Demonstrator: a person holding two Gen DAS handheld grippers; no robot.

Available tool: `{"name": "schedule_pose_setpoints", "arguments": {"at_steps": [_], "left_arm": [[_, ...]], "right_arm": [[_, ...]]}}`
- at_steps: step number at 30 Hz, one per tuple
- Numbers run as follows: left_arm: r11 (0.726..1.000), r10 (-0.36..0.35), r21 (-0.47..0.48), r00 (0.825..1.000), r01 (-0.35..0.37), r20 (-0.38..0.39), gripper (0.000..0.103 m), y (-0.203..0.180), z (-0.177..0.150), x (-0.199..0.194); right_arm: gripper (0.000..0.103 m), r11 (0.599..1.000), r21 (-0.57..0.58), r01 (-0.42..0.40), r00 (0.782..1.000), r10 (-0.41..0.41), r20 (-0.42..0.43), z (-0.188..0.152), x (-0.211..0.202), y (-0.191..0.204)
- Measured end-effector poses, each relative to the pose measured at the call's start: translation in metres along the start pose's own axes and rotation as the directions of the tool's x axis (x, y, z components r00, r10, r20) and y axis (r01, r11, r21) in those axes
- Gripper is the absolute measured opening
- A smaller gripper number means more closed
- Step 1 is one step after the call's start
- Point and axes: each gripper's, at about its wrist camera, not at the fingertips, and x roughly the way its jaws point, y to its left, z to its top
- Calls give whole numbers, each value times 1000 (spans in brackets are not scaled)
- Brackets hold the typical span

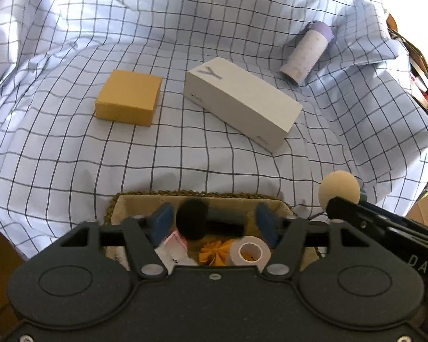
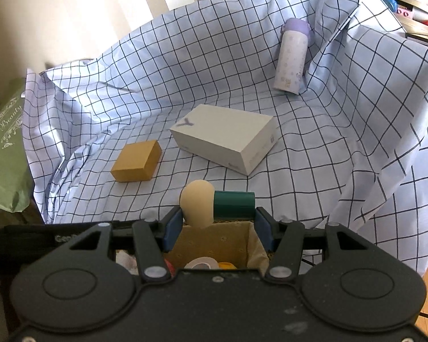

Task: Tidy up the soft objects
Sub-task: 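Carry the black knob and stamp with both tools over the wicker basket, then lower both items into the basket and open both grippers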

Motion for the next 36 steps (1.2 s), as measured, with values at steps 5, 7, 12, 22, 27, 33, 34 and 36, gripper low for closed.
{"name": "schedule_pose_setpoints", "arguments": {"at_steps": [5, 7, 12, 22, 27, 33, 34, 36], "left_arm": [[1000, 16, -21, 1000, -15, 4, 66, 4, 1, -2], [999, 23, -33, 1000, -22, 11, 66, 6, 1, -3], [997, 49, -57, 998, -47, 35, 66, 9, 2, -10], [991, 128, -60, 989, -123, 78, 78, 6, -3, -21], [986, 157, -65, 985, -152, 78, 83, 5, -9, -24], [978, 198, -74, 977, -193, 76, 86, 4, -16, -29], [978, 202, -75, 976, -197, 76, 86, 4, -17, -30], [976, 208, -76, 975, -203, 76, 86, 3, -19, -32]], "right_arm": [[54, 1000, -2, 6, 1000, -6, -23, 0, 8, -1], [54, 1000, -2, 10, 999, -10, -30, 0, 10, -2], [54, 1000, -15, 16, 998, -16, -54, -1, 15, -3], [54, 990, -135, -38, 995, 25, -97, -17, 10, 13], [55, 984, -168, -54, 992, 35, -117, -24, 6, 17], [56, 981, -187, -51, 993, 29, -117, -31, 0, 19], [56, 981, -186, -51, 993, 29, -116, -32, -1, 19], [56, 982, -184, -44, 993, 24, -113, -33, -4, 18]]}}
